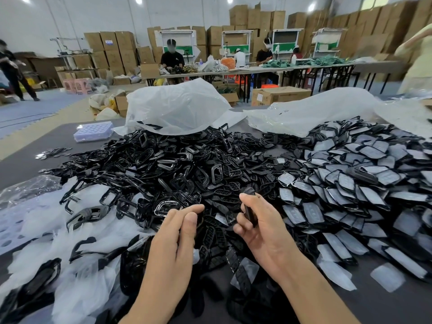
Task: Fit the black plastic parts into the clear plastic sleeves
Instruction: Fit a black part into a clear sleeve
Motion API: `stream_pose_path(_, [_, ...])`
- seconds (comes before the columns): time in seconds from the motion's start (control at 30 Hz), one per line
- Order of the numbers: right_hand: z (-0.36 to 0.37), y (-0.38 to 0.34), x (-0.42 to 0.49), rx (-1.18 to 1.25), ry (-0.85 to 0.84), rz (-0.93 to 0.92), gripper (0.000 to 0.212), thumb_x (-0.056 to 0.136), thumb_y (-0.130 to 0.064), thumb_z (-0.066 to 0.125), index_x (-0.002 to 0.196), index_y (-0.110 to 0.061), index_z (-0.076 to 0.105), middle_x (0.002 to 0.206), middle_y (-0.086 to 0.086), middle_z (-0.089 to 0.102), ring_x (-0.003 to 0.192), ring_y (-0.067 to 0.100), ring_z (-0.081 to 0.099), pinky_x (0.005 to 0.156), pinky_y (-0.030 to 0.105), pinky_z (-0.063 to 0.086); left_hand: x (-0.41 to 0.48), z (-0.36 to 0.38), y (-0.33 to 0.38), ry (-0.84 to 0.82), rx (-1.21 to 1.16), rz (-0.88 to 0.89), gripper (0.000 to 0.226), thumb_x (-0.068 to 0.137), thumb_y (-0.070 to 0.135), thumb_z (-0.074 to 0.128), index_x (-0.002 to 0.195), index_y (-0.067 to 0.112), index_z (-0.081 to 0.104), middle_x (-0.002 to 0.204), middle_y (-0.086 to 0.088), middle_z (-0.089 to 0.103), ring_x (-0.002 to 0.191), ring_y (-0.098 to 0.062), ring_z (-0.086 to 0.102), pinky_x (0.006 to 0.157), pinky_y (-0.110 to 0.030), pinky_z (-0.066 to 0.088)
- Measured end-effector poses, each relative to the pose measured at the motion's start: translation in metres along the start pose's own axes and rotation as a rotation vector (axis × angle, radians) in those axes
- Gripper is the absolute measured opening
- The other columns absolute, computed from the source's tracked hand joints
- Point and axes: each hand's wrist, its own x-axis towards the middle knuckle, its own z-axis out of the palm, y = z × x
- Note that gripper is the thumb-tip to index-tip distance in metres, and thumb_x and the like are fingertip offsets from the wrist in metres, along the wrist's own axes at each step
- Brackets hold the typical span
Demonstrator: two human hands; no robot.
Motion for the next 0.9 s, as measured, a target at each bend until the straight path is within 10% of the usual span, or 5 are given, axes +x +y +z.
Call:
stream_pose_path(0.23, [0.001,0.006,0.002,-0.153,-0.047,-0.037,0.019,0.092,-0.015,0.071,0.109,-0.015,0.064,0.066,-0.003,0.054,0.052,0.011,0.055,0.055,0.026,0.055,0.001,0.001,0.004,-0.146,-0.29,-0.174,0.044,0.103,0.012,0.047,0.131,0.045,0.057,0.078,0.002,0.059,0.068,-0.005,0.055,0.066,-0.008,0.044])
stream_pose_path(0.47, [0.001,0.009,0.0,-0.099,-0.138,0.028,0.012,0.079,-0.012,0.072,0.086,-0.021,0.074,0.093,0.006,0.072,0.089,0.017,0.069,0.084,0.034,0.06,0.008,0.004,-0.008,-0.032,-0.517,-0.306,0.031,0.084,0.031,0.067,0.112,0.044,0.072,0.082,-0.002,0.075,0.079,-0.011,0.07,0.074,-0.017,0.054])
stream_pose_path(0.9, [0.001,0.014,0.002,-0.173,-0.109,0.03,0.017,0.097,0.007,0.054,0.096,-0.01,0.056,0.092,0.004,0.077,0.078,0.018,0.074,0.067,0.022,0.057,0.011,0.002,-0.003,0.059,-0.589,-0.331,0.022,0.078,0.032,0.071,0.098,0.033,0.078,0.083,-0.008,0.076,0.079,-0.015,0.072,0.073,-0.015,0.055])
